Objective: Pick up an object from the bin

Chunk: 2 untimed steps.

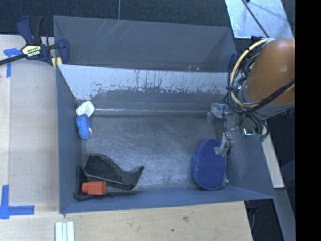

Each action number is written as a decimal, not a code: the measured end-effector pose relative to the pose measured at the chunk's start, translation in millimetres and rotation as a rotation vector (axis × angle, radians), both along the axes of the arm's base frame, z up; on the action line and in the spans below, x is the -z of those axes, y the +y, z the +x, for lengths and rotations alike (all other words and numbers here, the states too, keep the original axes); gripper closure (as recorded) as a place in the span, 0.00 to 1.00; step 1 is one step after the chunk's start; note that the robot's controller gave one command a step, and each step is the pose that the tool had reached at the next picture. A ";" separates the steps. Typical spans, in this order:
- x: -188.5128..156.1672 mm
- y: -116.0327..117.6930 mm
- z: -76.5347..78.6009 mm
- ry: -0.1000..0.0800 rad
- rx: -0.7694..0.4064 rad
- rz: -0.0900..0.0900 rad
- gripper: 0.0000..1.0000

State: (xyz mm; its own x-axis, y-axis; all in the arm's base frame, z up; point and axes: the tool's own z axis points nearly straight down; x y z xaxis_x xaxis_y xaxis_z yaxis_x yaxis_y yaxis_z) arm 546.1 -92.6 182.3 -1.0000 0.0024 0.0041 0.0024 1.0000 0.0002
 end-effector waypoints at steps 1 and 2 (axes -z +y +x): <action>109.5 27.8 -25.4 -0.007 -0.462 0.000 0.00; 108.1 28.6 -24.0 -0.012 -0.465 0.000 1.00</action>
Offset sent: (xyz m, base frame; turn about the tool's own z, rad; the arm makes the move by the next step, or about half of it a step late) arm -0.0264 0.0280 -0.1098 -0.4639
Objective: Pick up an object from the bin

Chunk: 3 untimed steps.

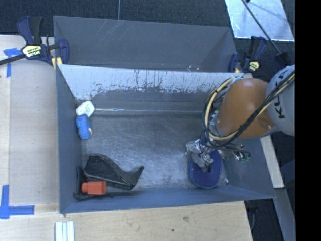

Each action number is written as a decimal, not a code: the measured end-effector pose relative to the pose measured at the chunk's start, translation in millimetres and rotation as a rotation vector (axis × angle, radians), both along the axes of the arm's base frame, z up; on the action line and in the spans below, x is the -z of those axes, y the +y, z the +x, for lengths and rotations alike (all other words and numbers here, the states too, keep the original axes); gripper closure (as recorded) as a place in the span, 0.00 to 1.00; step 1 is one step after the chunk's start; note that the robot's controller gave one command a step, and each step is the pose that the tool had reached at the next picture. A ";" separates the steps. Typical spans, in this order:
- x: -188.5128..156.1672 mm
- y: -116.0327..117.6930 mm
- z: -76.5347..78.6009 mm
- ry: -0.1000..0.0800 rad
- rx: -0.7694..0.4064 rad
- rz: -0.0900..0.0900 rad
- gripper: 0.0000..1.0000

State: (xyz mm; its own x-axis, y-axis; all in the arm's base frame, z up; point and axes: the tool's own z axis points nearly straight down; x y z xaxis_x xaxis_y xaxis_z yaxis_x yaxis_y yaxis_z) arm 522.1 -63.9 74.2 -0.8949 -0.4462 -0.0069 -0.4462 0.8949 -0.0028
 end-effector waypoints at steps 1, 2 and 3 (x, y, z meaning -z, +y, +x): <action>0.2 0.4 0.0 0.000 -0.001 0.000 0.00; 0.2 0.1 -0.3 0.001 -0.002 0.000 1.00; 0.4 0.5 -0.3 0.001 -0.003 0.000 0.00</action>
Offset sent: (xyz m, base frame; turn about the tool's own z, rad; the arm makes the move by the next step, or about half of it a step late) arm 0.0000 0.0000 0.0000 0.0000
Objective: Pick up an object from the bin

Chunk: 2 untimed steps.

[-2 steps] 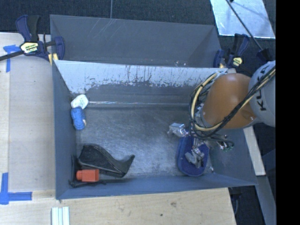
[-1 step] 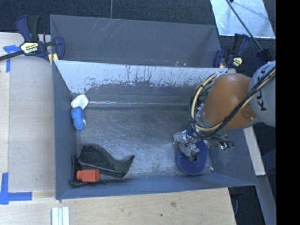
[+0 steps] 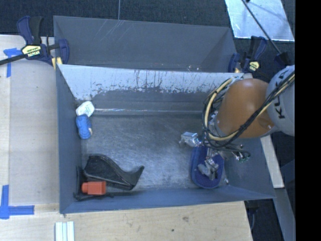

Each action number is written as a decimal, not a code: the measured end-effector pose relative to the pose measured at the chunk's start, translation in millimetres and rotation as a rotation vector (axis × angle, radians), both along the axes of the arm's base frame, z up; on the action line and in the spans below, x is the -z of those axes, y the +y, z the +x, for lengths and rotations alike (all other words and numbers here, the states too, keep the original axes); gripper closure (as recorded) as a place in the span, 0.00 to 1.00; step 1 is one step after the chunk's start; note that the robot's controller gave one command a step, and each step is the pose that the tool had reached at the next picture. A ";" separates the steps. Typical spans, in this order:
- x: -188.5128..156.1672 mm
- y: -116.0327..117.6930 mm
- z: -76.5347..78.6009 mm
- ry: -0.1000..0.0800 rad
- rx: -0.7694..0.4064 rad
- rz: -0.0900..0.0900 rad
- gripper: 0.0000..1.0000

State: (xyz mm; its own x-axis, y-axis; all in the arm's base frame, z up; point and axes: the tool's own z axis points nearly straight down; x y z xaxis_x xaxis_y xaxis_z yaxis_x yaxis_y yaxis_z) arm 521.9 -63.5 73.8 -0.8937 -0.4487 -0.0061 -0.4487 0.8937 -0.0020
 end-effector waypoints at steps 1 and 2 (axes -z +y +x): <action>-0.1 -0.4 -0.3 0.002 0.000 0.000 1.00; 0.1 0.0 -0.2 0.002 0.000 0.000 0.00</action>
Offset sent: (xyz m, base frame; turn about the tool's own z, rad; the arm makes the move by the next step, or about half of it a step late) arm 0.0000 0.0000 0.0000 0.0000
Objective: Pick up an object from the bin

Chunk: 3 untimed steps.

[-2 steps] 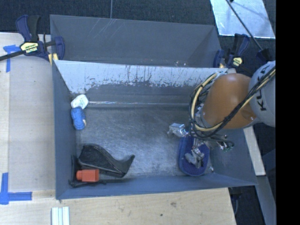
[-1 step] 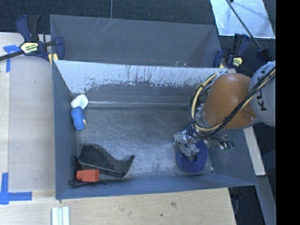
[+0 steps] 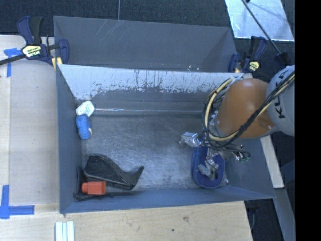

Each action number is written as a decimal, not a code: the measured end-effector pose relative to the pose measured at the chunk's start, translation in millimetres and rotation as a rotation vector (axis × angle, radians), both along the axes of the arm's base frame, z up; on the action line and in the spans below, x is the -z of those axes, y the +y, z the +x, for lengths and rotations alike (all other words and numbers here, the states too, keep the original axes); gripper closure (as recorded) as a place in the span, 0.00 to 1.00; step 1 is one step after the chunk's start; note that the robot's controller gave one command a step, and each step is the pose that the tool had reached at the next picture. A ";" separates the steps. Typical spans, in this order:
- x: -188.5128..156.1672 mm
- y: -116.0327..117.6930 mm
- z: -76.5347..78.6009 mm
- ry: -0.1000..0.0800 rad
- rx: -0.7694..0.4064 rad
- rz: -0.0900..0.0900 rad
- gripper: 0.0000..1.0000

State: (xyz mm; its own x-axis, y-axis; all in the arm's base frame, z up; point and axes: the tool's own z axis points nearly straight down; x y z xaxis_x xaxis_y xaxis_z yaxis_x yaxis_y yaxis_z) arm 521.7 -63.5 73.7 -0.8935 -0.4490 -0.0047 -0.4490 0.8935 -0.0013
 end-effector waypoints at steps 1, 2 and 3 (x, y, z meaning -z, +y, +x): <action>-0.1 -0.3 -0.1 0.000 0.000 0.000 1.00; 0.2 -0.1 -0.2 0.000 -0.001 0.000 0.00; 3.1 -35.4 -9.4 -0.002 -0.368 0.001 0.00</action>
Offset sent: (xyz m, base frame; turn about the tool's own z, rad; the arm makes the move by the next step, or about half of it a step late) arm 0.0000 0.0000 0.0000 0.0000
